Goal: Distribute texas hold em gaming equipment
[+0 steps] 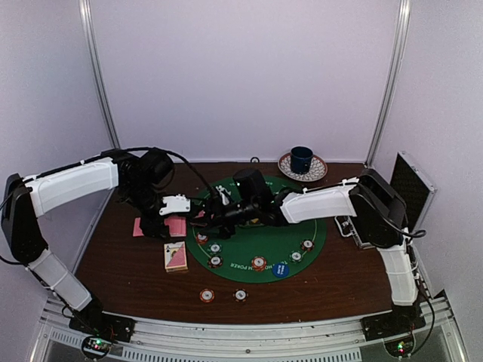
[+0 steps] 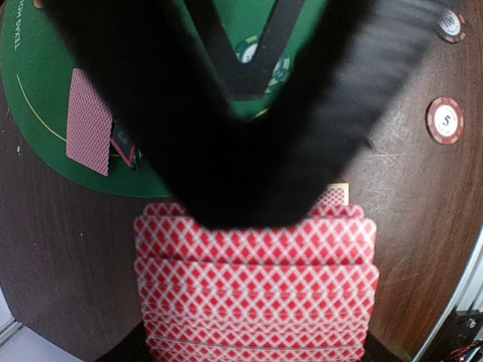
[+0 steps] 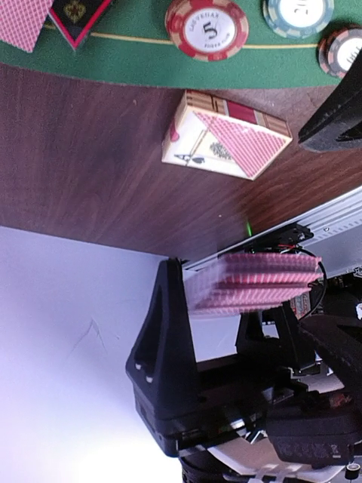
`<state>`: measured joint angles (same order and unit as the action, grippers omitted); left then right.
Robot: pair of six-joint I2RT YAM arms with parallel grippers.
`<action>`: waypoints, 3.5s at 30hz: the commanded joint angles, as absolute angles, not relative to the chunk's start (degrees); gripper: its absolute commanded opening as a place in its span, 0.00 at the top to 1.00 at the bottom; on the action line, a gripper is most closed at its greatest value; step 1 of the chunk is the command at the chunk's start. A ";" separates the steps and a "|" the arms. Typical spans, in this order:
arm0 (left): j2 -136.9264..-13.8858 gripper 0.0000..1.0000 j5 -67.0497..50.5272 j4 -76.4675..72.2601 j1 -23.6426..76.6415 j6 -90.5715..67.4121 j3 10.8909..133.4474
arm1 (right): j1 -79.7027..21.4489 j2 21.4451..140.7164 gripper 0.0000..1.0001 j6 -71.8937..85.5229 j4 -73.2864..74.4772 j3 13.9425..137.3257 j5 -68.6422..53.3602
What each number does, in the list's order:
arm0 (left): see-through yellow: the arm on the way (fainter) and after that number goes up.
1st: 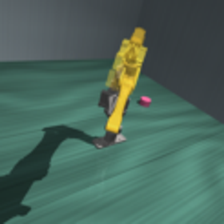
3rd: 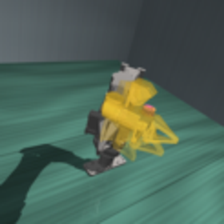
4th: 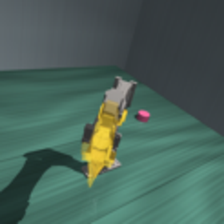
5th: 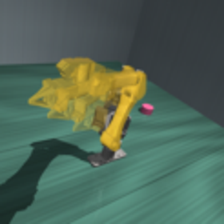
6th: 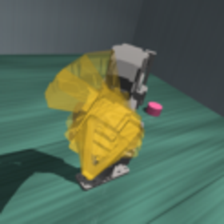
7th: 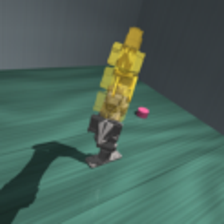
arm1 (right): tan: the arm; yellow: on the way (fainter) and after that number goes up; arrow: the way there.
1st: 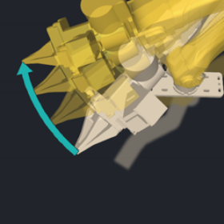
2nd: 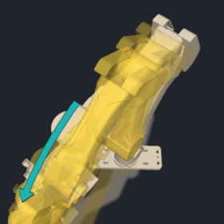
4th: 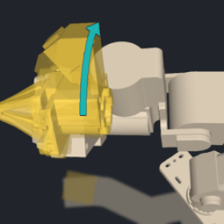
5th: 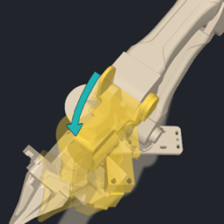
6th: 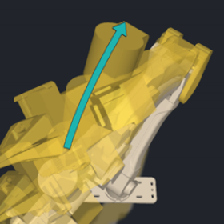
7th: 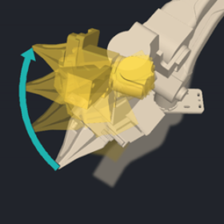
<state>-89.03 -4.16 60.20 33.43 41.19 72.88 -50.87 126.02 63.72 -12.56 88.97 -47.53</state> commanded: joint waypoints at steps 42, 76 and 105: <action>-90.70 1.00 -6.14 63.53 33.13 38.74 78.83 | -54.30 141.38 0.17 89.47 -49.53 96.49 -49.35; -91.49 1.00 -6.41 64.90 33.13 39.09 79.62 | -56.06 148.95 0.17 84.56 -39.64 109.83 -53.54; -90.92 1.00 -5.50 65.36 33.12 39.35 78.84 | -52.83 139.06 0.26 70.47 -28.18 97.89 -52.19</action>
<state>-91.46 -5.13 65.89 33.01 39.29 77.69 -53.67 141.03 72.53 -32.36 100.79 -52.60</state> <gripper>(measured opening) 0.671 0.738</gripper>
